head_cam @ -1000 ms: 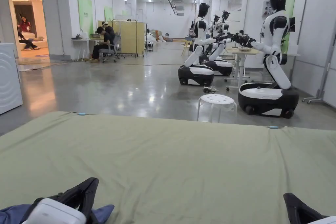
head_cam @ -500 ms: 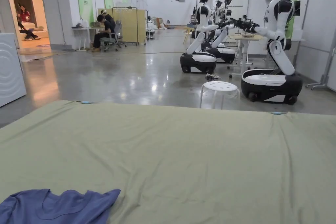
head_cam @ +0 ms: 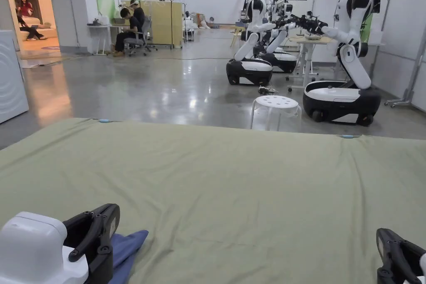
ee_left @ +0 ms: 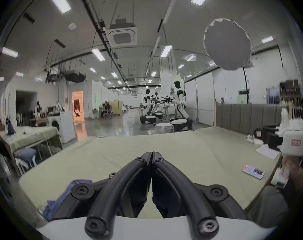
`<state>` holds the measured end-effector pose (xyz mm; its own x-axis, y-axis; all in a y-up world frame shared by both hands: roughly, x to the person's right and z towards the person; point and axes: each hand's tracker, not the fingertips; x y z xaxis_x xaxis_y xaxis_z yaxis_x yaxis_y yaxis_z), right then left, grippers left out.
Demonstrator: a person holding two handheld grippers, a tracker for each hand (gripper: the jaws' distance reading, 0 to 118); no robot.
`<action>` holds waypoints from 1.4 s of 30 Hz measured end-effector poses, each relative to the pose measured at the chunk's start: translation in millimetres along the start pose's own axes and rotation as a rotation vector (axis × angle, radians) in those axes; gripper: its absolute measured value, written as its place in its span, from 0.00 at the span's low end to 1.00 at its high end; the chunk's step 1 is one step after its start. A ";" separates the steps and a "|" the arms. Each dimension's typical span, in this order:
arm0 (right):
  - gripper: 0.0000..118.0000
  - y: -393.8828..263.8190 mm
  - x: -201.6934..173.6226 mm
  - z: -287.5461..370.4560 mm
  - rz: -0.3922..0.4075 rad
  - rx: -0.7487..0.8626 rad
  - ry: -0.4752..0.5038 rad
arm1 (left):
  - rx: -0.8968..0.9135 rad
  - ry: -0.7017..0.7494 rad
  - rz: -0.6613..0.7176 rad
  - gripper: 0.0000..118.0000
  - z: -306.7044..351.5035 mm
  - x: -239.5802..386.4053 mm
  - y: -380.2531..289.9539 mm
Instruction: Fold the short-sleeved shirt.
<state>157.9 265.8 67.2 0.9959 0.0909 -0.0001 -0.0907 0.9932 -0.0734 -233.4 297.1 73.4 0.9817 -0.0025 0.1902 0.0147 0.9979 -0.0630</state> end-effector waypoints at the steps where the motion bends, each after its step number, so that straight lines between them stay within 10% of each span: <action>1: 0.00 -0.7 2.4 0.0 -0.023 -0.005 0.001 | 0.003 0.004 -0.014 0.02 0.2 1.9 -0.4; 24: 0.00 7.7 -17.8 -3.6 0.011 -0.002 0.050 | 0.021 0.026 -0.035 0.02 10.7 5.7 -2.3; 42: 0.00 3.0 -99.5 -38.8 -0.042 -0.016 0.353 | -0.094 0.275 -0.075 0.02 71.5 -60.6 -13.3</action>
<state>58.8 256.9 28.2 0.9397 0.0163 -0.3415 -0.0521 0.9940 -0.0960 -306.7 288.6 132.8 0.9916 -0.1060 -0.0736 0.0939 0.9839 -0.1520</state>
